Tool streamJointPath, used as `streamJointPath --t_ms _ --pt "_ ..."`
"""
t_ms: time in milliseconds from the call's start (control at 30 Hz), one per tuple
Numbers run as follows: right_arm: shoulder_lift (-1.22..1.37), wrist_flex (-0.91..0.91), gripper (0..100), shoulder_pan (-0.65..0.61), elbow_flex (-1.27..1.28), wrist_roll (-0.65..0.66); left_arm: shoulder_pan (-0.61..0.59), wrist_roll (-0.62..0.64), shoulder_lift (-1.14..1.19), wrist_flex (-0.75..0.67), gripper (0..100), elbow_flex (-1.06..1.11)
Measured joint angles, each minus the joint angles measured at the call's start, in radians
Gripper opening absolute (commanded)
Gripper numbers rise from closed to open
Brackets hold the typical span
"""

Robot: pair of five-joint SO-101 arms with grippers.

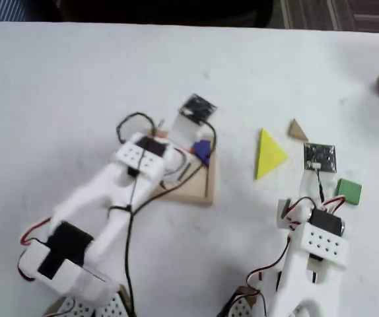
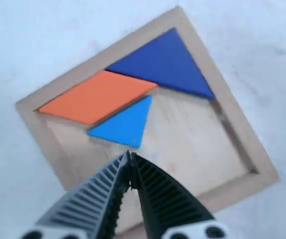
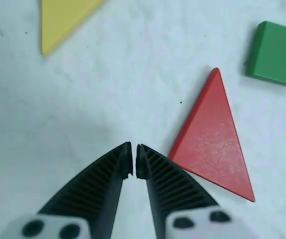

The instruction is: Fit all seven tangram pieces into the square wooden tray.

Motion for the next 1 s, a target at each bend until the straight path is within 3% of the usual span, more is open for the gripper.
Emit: streamJointPath --t_ms 467,1000 --pt "0.0 0.0 2.1 0.0 0.0 0.0 -0.061 0.0 0.282 0.058 2 -0.229" --pt "0.0 0.0 2.1 0.0 0.0 0.0 -0.057 0.0 0.307 0.072 2 -0.267"
